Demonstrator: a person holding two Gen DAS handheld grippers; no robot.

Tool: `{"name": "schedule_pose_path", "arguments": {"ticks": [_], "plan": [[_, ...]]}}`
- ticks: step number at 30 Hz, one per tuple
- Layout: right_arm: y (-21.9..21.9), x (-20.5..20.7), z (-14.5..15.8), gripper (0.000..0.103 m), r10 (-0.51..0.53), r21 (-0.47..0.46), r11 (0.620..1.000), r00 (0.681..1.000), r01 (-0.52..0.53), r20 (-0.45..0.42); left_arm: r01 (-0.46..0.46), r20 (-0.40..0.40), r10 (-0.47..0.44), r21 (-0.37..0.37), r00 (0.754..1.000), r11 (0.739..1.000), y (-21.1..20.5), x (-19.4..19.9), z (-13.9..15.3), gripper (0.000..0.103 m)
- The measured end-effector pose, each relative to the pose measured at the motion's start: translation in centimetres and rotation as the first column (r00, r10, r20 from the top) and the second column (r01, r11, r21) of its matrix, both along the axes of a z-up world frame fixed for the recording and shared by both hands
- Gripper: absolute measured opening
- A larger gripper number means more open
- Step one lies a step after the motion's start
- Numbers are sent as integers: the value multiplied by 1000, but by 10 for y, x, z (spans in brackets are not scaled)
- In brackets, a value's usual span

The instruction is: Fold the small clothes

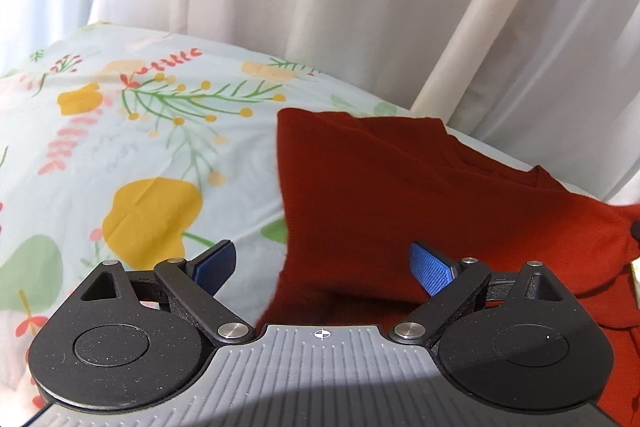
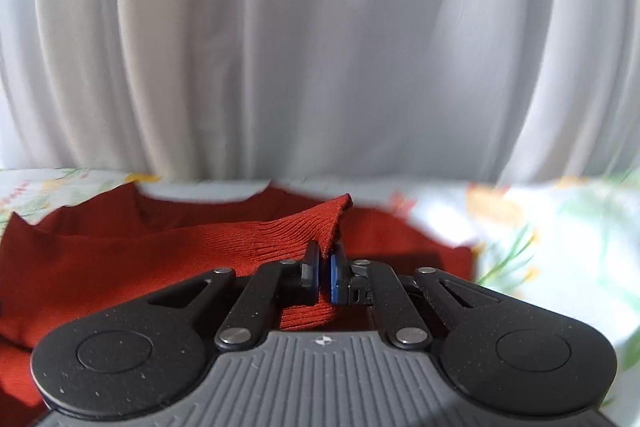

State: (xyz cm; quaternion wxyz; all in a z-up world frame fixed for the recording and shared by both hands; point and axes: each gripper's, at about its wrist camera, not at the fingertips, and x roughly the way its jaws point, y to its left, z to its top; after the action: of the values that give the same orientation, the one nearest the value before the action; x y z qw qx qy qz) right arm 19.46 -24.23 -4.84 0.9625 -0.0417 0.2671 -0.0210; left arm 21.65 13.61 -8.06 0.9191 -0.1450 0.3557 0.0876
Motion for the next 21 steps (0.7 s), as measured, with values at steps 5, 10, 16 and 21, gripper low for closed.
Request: {"name": "schedule_pose_path", "arguments": {"ticks": [5,10,16,21], "plan": [[-12,9,-21,4,-38,-74,997,997,33,-67,-1,-28,2,10,1000,1000,1,7,-7,97],[-12,12,-35,5,-53,-73,996,993,46,-103,-12,-40,13,23,999,1000,6,10,-10,97],[-63,9,-28,5,-85,336,932,985,133,-153,-24,-41,26,49,999,999,11,14,-14,97],[-50,10,-33,5,-148,61,985,977,159,-153,-54,-37,56,51,998,997,12,11,-6,95]]}}
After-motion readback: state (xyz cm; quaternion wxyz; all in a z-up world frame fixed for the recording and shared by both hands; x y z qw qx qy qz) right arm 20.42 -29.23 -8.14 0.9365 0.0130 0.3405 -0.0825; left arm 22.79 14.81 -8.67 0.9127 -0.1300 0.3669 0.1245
